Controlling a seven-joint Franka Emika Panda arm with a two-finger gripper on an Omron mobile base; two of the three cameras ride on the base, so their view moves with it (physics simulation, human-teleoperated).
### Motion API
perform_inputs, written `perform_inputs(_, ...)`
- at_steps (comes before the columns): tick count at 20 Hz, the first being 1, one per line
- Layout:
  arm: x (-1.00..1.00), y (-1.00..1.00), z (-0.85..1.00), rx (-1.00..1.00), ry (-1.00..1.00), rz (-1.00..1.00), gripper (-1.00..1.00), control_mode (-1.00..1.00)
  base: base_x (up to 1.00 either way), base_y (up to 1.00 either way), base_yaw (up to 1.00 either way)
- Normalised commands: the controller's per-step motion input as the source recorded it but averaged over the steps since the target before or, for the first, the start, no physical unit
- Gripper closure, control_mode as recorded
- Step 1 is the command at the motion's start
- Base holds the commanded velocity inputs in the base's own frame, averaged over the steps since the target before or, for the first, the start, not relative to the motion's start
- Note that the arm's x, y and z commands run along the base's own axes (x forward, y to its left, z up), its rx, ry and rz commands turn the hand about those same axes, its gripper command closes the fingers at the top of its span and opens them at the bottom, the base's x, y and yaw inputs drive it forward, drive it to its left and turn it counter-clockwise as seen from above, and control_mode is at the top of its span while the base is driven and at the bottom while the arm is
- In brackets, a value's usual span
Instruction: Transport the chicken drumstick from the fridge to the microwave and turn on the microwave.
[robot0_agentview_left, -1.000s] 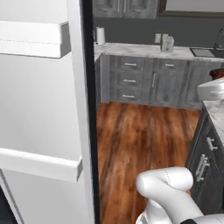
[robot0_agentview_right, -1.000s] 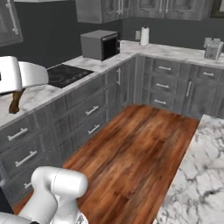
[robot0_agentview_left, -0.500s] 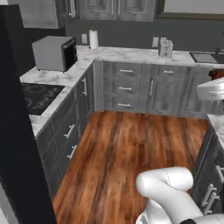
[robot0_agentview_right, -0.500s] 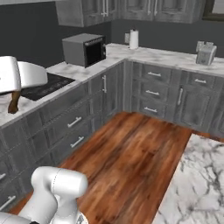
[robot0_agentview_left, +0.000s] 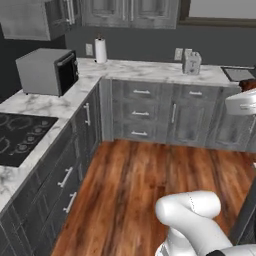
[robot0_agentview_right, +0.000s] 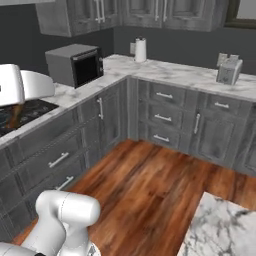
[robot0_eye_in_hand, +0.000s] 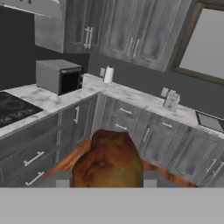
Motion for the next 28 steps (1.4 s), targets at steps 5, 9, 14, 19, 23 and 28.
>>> perform_inputs(5,0.00,0.00,0.00,0.00,0.00,0.00,1.00,1.00,0.97,0.00,-0.07)
perform_inputs(9,0.00,0.00,0.00,0.00,0.00,0.00,1.00,1.00,0.75,0.06,-0.24)
perform_inputs(14,0.00,0.00,0.00,0.00,0.00,0.00,1.00,1.00,0.42,0.35,-0.45)
perform_inputs(19,0.00,0.00,0.00,0.00,0.00,0.00,1.00,1.00,0.25,0.80,-0.56)
perform_inputs(23,0.00,0.00,0.00,0.00,0.00,0.00,1.00,1.00,0.17,0.83,-0.55)
perform_inputs(28,0.00,0.00,0.00,0.00,0.00,0.00,1.00,1.00,0.22,0.65,-0.47)
